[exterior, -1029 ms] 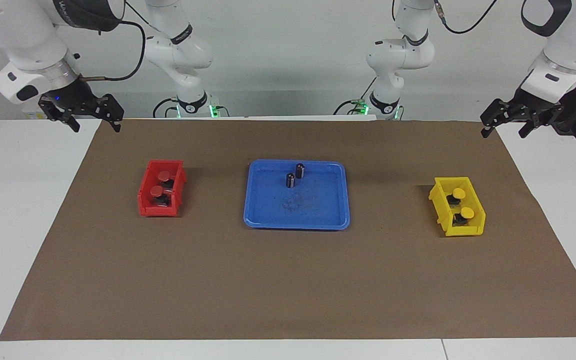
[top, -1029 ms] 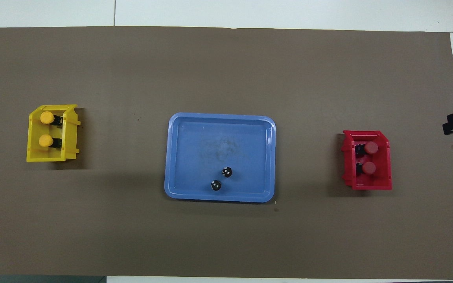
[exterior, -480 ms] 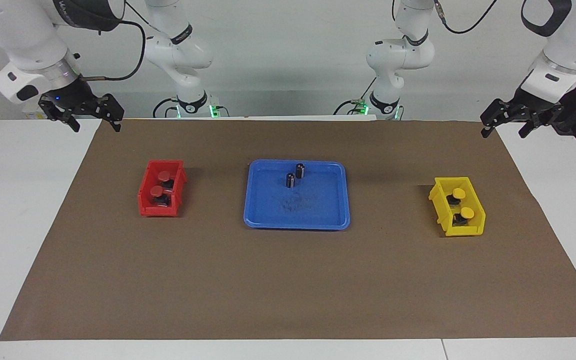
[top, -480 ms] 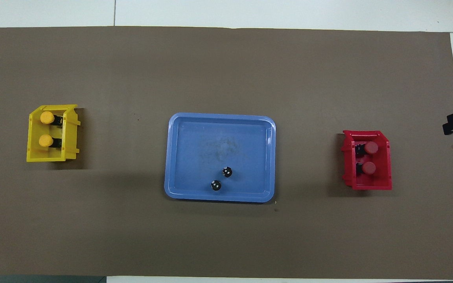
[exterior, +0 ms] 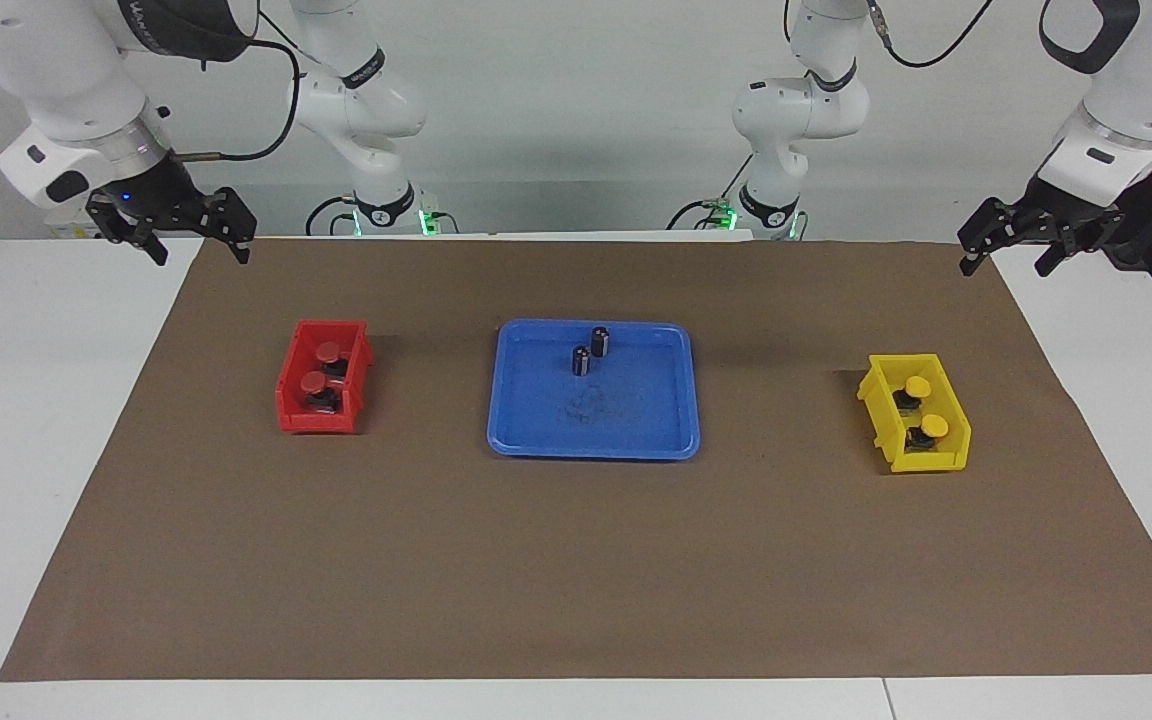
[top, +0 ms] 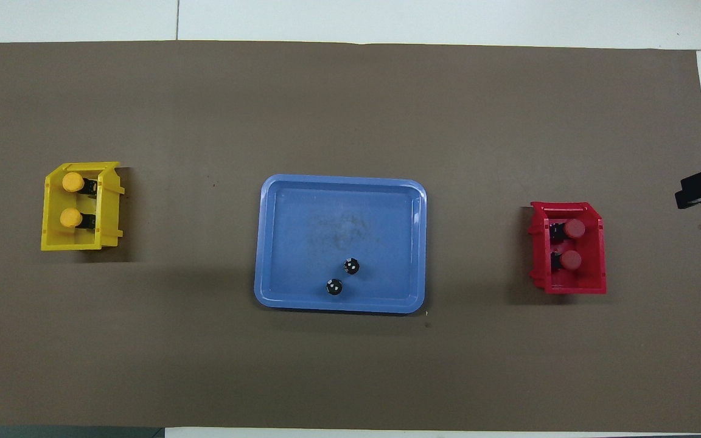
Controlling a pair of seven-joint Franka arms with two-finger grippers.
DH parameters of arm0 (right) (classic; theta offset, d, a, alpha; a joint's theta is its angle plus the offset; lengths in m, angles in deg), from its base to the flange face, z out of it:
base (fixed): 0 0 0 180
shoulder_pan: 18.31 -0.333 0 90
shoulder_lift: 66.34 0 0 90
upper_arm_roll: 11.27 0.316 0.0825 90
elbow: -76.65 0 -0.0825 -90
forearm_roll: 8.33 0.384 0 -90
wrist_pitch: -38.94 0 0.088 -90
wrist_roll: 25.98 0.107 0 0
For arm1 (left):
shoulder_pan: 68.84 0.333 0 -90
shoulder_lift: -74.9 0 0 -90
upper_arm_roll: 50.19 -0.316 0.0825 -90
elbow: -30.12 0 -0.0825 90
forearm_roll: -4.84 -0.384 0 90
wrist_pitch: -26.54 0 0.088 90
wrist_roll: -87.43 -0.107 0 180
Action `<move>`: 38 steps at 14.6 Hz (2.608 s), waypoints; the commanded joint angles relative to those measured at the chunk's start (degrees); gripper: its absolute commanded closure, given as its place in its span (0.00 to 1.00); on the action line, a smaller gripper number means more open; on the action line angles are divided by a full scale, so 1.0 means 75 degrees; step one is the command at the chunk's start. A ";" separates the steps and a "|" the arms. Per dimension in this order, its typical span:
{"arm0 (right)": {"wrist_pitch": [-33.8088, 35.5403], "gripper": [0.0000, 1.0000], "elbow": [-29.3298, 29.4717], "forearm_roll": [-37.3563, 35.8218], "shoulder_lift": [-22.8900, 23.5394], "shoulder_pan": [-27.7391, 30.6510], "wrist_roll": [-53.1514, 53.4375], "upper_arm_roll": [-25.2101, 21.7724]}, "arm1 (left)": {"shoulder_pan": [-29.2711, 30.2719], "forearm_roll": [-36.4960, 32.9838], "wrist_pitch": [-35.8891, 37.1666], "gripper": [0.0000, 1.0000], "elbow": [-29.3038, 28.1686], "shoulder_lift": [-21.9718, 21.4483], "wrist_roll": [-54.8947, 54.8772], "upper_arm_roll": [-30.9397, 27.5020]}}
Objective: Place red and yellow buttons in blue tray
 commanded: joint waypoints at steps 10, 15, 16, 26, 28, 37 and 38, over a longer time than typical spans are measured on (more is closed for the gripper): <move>-0.5342 0.32 -0.4439 0.0453 -0.0170 -0.0286 -0.0101 0.0060 | -0.0073 0.0105 -0.0161 0.00 -0.0287 -0.0172 -0.0045 -0.0073; -0.6388 0.34 -0.5190 0.0465 0.0041 -0.0274 0.0040 0.0060 | -0.0073 0.0105 -0.0197 0.00 -0.0428 -0.0230 0.0002 -0.0084; -0.6459 0.34 -0.5331 0.0465 0.0006 -0.0262 0.0040 0.0060 | -0.0073 0.0094 -0.0197 0.00 -0.0451 -0.0242 0.0014 -0.0084; -0.6835 0.35 -0.5906 0.0465 -0.0099 -0.0168 -0.0007 0.0060 | -0.0073 0.0094 -0.0384 0.00 -0.0698 -0.0383 0.0130 -0.0073; -0.6835 0.35 -0.5942 0.0465 -0.0111 -0.0122 -0.0019 0.0048 | -0.0073 0.0105 -0.0384 0.00 -0.0698 -0.0383 0.0131 -0.0073; -0.6660 0.69 -0.5989 0.0453 -0.0182 -0.0086 -0.0030 0.0060 | -0.0073 0.0094 -0.0396 0.00 -0.0709 -0.0383 0.0119 -0.0073; -0.6427 0.70 -0.5745 0.0430 -0.0135 -0.0086 -0.0042 0.0048 | -0.0084 0.0094 -0.0396 0.00 -0.0709 -0.0383 0.0119 -0.0084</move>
